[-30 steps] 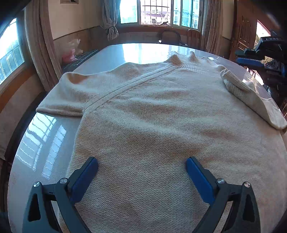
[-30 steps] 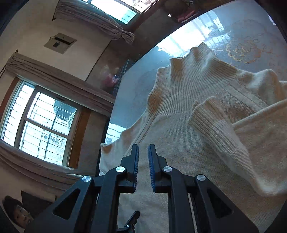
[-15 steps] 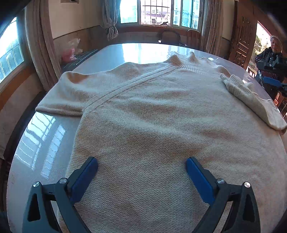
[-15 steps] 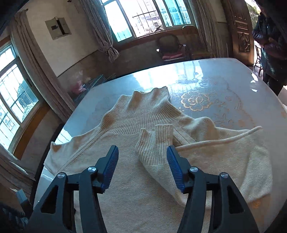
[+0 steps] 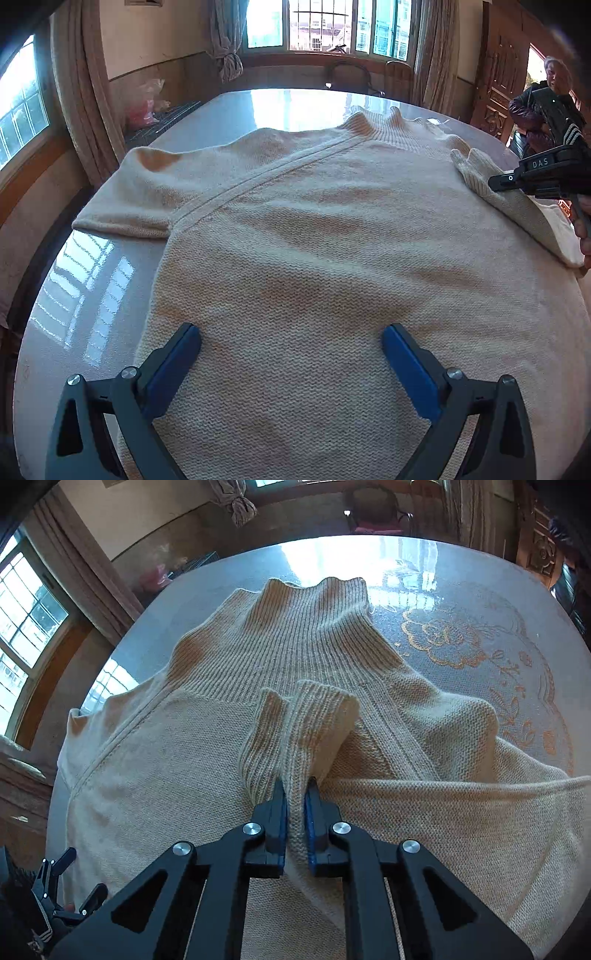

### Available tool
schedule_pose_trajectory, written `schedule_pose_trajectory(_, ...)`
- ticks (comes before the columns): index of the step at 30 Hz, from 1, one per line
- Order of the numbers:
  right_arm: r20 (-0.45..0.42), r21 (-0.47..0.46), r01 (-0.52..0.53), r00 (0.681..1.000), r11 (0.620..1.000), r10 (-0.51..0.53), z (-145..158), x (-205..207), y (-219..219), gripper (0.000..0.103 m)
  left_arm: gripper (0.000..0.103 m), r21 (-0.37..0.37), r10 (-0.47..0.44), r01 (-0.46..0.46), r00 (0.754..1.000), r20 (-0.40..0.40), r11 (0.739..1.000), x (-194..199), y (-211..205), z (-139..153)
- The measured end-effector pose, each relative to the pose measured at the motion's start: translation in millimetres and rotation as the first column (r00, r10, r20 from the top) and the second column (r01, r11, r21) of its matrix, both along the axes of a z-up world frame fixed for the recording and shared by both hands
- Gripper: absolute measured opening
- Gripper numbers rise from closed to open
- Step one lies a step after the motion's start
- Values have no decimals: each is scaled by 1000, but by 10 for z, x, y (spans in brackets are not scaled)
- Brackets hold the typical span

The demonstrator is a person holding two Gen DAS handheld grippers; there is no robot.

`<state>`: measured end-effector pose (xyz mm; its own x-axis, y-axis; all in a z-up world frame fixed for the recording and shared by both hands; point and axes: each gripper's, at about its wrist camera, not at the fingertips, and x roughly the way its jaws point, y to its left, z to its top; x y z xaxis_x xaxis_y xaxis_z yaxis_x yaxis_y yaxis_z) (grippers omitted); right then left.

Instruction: Fold clothes

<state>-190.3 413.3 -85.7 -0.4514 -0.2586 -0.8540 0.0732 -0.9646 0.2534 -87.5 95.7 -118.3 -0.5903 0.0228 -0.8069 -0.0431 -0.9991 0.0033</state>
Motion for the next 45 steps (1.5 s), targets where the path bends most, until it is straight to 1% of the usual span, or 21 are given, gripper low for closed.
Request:
schedule_pose_trajectory(6, -148, -73, -16, 989, 997, 5, 485, 95, -391, 9, 102, 2, 0, 0, 1000, 0, 1000, -2, 2, 0)
schedule_pose_trajectory(9, -227, -97, -75, 973, 992, 51, 683, 114, -772, 9, 102, 3, -1, 1, 1000, 0, 1000, -3, 1, -1)
schedule_pose_trajectory(12, -254, -96, -154, 959, 983, 125, 728, 73, -1197, 9, 102, 4, -1, 1, 1000, 0, 1000, -3, -1, -1)
schedule_pose_trajectory(14, -232, -86, -185, 959, 979, 161, 639, 39, -1422, 9, 102, 5, -2, 2, 1000, -1, 1000, -4, -5, -2)
schedule_pose_trajectory(17, -143, -81, -222, 967, 972, 209, 336, -36, -1635, 13, 102, 6, -2, 2, 1000, -1, 1000, -6, 0, -3)
schedule_pose_trajectory(18, -101, -85, -239, 968, 967, 231, 226, -14, -1664, 22, 102, 5, -2, 2, 1000, -1, 1000, -6, 3, -2)
schedule_pose_trajectory(20, -18, -96, -273, 962, 957, 273, 7, 34, -1719, 33, 102, 5, -2, 2, 1000, -1, 1000, -6, 10, -1)
schedule_pose_trajectory(21, -10, -119, -289, 957, 950, 290, -33, 101, -1708, 33, 102, 5, -2, 2, 1000, -1, 1000, -3, 9, -1)
schedule_pose_trajectory(23, -24, -117, -210, 978, 971, 209, -23, 225, -1396, 34, 102, 6, -2, 2, 1000, -2, 1000, 0, 9, 0)
schedule_pose_trajectory(25, -39, -115, -128, 991, 985, 125, -12, 349, -1079, 45, 102, 8, -1, 1, 1000, -5, 1000, 5, 6, 7)
schedule_pose_trajectory(27, -54, -114, -45, 998, 992, 39, -1, 473, -761, 65, 97, 25, 10, -9, 1000, -15, 1000, 5, -5, 46)
schedule_pose_trajectory(28, -62, -114, -3, 998, 993, -4, 5, 535, -603, 67, 90, 54, 15, -14, 999, -29, 998, -6, -18, 99)
schedule_pose_trajectory(29, -69, -115, 38, 997, 993, -46, 10, 597, -444, 67, 89, 86, 23, -18, 998, -58, 996, -24, -22, 186)
schedule_pose_trajectory(31, -84, -117, 121, 988, 986, -132, 21, 721, -126, 67, 89, 136, 42, -24, 990, -135, 990, -75, 2, 404)
schedule_pose_trajectory(33, -99, -120, 204, 971, 972, -216, 33, 845, 191, 67, 89, 150, 30, 0, 979, -204, 989, -203, 133, 610)
schedule_pose_trajectory(35, -113, -124, 284, 948, 951, -298, 44, 970, 508, 67, 89, 99, -19, 44, 969, -247, 994, -406, 352, 726)
schedule_pose_trajectory(37, -108, -146, 327, 933, 934, -343, -35, 1012, 739, 67, 89, -14, -77, 75, 968, -240, 997, -655, 586, 695)
schedule_pose_trajectory(40, -77, -196, 379, 914, 905, -399, -146, 1079, 964, 67, 89, -173, -112, 89, 985, -133, 981, -1035, 790, 379)
schedule_pose_trajectory(42, -68, -243, 392, 906, 887, -418, -173, 1133, 1071, 67, 88, -282, -112, 85, 990, -81, 956, -1219, 817, 157)
schedule_pose_trajectory(43, -68, -257, 397, 902, 881, -427, -175, 1163, 1118, 67, 89, -313, -109, 79, 991, -81, 946, -1266, 795, 98)
schedule_pose_trajectory(45, -75, -246, 417, 892, 875, -446, -145, 1230, 1178, 67, 89, -328, -102, 59, 988, -116, 943, -1292, 701, 63)
